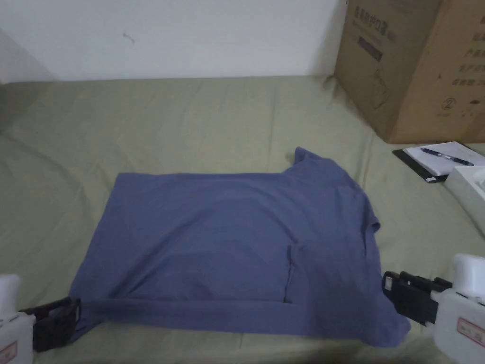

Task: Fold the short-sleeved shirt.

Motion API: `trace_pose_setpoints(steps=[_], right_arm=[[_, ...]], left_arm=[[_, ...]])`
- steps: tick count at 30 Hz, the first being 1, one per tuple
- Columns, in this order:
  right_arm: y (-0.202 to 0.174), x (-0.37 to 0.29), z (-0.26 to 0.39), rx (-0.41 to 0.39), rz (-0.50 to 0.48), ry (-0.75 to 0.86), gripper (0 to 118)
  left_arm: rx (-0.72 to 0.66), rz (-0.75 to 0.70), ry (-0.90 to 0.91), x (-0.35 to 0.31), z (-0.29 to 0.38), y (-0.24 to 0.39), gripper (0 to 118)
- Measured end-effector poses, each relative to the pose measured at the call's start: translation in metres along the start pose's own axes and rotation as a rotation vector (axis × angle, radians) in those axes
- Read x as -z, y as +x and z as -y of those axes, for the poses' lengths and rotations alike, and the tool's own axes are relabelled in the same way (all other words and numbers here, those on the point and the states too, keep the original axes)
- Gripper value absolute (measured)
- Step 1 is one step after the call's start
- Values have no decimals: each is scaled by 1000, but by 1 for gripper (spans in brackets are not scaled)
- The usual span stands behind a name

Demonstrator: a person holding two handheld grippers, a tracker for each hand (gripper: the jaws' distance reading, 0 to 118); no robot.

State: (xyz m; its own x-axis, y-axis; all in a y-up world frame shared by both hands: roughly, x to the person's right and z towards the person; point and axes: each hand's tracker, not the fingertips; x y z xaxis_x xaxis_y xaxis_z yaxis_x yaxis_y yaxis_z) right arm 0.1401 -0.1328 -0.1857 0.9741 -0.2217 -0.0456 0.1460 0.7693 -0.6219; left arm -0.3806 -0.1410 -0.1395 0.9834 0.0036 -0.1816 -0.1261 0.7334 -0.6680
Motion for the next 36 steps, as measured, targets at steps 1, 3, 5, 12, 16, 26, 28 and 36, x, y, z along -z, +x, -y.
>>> trace_pose_setpoints(steps=[1,3,5,12,16,26,28,36], right_arm=[[-2,-5,3,15,-9,21,7],[-6,-9,9,54,-47,27,0],[-8,-7,16,75,-80,5,0],[-11,4,28,78,-80,-41,0],[-9,11,30,94,-78,-79,0],[-7,20,30,94,-60,-129,0],[-4,21,29,103,-53,-131,0],[20,33,21,120,34,-151,0]], left_arm=[[-6,2,21,-6,5,2,25],[-9,-2,18,-10,16,5,11],[-30,51,1,-1,26,-4,3],[-80,-12,-42,10,40,-17,0],[-36,-20,-54,29,31,-32,92],[-122,34,-194,111,0,-49,58],[-161,100,-290,124,4,-49,43],[-134,68,-157,100,-1,-31,2]])
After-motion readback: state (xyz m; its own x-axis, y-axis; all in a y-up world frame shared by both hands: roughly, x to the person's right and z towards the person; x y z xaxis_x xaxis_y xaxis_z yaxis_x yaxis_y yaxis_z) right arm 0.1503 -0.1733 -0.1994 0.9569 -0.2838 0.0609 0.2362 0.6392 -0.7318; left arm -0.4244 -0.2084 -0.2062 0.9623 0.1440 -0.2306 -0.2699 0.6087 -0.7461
